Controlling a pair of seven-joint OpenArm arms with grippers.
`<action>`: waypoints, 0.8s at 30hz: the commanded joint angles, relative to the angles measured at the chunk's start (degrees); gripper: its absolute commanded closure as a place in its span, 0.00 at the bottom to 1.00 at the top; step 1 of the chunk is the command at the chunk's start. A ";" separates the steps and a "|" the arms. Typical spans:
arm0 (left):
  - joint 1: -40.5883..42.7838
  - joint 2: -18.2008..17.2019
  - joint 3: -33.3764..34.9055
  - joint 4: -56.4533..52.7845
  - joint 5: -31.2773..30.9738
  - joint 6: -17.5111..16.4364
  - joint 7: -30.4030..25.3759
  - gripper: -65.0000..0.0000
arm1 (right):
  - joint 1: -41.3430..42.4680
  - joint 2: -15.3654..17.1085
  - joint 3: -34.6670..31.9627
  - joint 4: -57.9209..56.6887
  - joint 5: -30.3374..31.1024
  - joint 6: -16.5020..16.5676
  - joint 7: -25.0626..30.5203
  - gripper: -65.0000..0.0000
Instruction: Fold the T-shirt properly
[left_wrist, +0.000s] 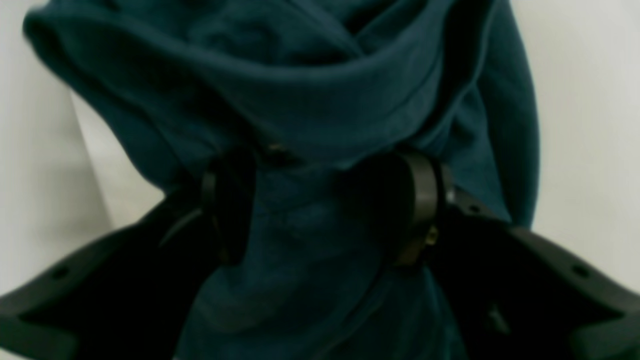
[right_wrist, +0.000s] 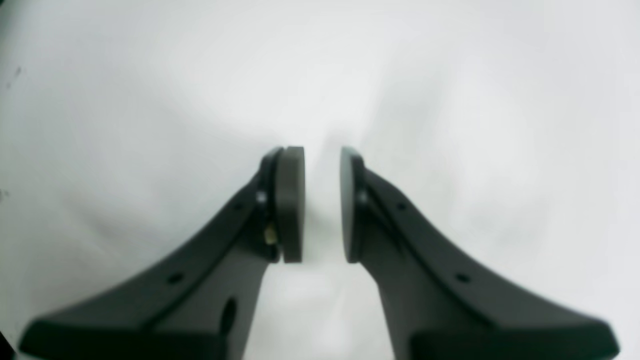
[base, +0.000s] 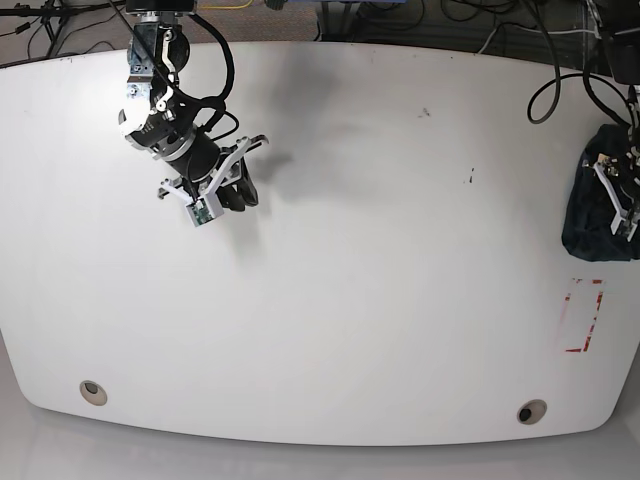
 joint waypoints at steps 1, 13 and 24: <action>-0.24 -0.62 -2.86 5.64 1.57 -2.85 3.97 0.43 | -0.87 0.38 -0.17 1.95 0.76 0.21 1.97 0.82; -0.24 11.78 -1.01 33.07 1.66 -2.85 8.19 0.44 | -4.47 1.61 0.10 -0.34 -10.58 -0.50 17.97 0.82; 12.15 24.97 0.04 42.39 1.84 -2.85 -3.15 0.60 | -10.71 -4.54 10.82 -6.67 -22.36 0.03 40.39 0.82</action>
